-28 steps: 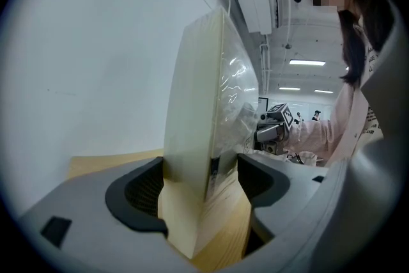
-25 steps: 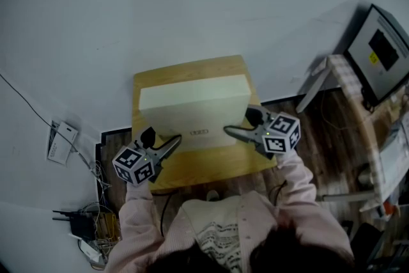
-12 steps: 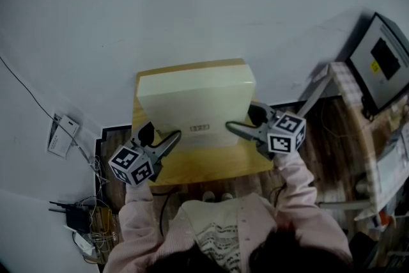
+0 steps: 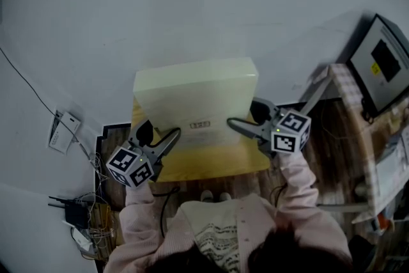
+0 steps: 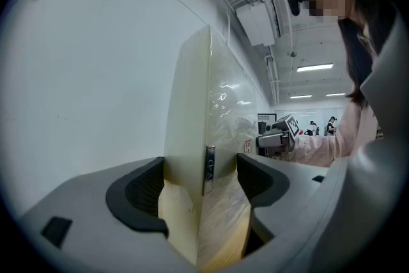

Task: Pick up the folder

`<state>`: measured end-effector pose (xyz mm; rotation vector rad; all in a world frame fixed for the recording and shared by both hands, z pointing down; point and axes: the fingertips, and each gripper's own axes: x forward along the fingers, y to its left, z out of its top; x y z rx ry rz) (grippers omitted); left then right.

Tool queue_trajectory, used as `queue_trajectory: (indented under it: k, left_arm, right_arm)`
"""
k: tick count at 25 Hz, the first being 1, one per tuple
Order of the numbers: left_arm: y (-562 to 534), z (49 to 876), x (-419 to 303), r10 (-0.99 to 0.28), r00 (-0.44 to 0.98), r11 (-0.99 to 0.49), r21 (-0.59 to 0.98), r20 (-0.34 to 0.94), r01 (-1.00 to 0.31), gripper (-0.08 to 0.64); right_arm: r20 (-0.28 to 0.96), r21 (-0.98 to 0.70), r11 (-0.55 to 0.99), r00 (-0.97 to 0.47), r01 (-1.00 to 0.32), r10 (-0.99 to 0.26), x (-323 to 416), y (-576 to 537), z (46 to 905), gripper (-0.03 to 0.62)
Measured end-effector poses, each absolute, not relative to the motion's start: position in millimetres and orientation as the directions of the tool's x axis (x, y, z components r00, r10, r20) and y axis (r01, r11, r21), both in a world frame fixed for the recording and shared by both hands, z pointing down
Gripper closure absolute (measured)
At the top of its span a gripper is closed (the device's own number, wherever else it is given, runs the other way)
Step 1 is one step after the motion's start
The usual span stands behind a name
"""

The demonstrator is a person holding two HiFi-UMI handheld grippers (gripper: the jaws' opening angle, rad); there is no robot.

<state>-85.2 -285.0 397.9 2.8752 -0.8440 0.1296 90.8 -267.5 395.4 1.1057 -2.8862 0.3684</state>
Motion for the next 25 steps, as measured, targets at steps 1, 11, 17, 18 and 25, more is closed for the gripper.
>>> queue_trajectory:
  k: [1,11,17,18,25]
  left_arm:
    - [-284,395,-84,-0.534,0.837,-0.831,0.109,0.118,-0.546,0.206]
    - [-271,368,-82,-0.562,0.824,-0.82,0.083,0.075,-0.567,0.206]
    - [-263,357,-78,-0.573,0.818,-0.815,0.073,0.046,-0.575,0.206]
    - [-262,355,-77,-0.574,0.817,-0.814,0.074,0.042,-0.576,0.206]
    - [-258,347,-72,-0.576,0.817,-0.814,0.065,0.028,-0.577,0.206]
  right_arm:
    - [0.108,-0.209,0.72,-0.748,-0.661,-0.655,92,-266,393,0.252]
    - [0.063,-0.209,0.723,-0.747,-0.658,-0.662,96,-256,368,0.252]
    - [0.047,-0.195,0.726,-0.746,-0.659,-0.665,101,-248,356,0.252]
    - [0.045,-0.191,0.726,-0.745,-0.661,-0.666,101,-248,354,0.252]
    - [0.04,-0.183,0.722,-0.739,-0.667,-0.672,105,-243,348,0.253]
